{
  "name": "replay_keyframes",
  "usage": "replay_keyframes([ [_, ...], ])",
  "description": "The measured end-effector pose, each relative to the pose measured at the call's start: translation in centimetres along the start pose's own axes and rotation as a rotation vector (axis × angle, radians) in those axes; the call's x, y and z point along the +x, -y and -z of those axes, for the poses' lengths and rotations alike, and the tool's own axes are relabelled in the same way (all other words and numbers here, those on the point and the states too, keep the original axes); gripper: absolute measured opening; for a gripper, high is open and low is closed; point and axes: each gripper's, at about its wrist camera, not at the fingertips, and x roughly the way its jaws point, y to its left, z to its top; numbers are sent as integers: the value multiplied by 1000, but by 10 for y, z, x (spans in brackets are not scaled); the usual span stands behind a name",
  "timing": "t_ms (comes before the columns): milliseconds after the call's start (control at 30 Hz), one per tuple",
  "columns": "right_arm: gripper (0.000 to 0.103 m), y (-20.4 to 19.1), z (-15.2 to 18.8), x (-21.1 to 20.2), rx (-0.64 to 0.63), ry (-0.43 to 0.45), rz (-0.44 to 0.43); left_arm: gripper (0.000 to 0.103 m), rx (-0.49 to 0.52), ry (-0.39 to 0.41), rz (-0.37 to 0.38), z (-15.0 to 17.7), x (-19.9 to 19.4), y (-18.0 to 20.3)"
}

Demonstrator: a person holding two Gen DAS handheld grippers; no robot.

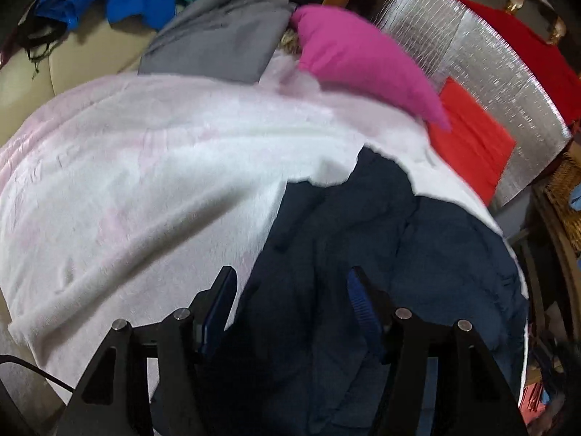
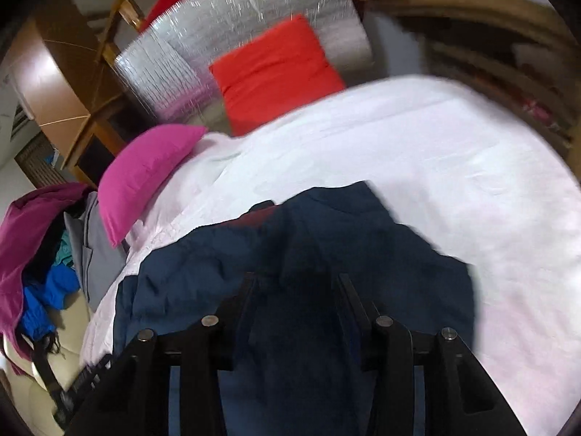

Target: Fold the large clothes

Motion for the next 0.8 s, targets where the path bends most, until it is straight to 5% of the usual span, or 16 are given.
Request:
replay_keyframes([
  [167,47,-11,-11,86,30,-160,50,65,-6,-5,-41,-2,8,0],
  [367,47,-33,-16,87,-53,-104,139,65,-55,-16,-56,-7,10,-11],
  [500,47,-79,-10,55,-154,-9,-48,65,-71,3,-71,-7,5,-13],
  [600,47,-121,6,61,-252,-62,-112,65,-52,21,-86,-7,0,-9],
  [800,47,-143,19,127,-247,-164,-37,65,-26,11,-115,-7,0,-9],
])
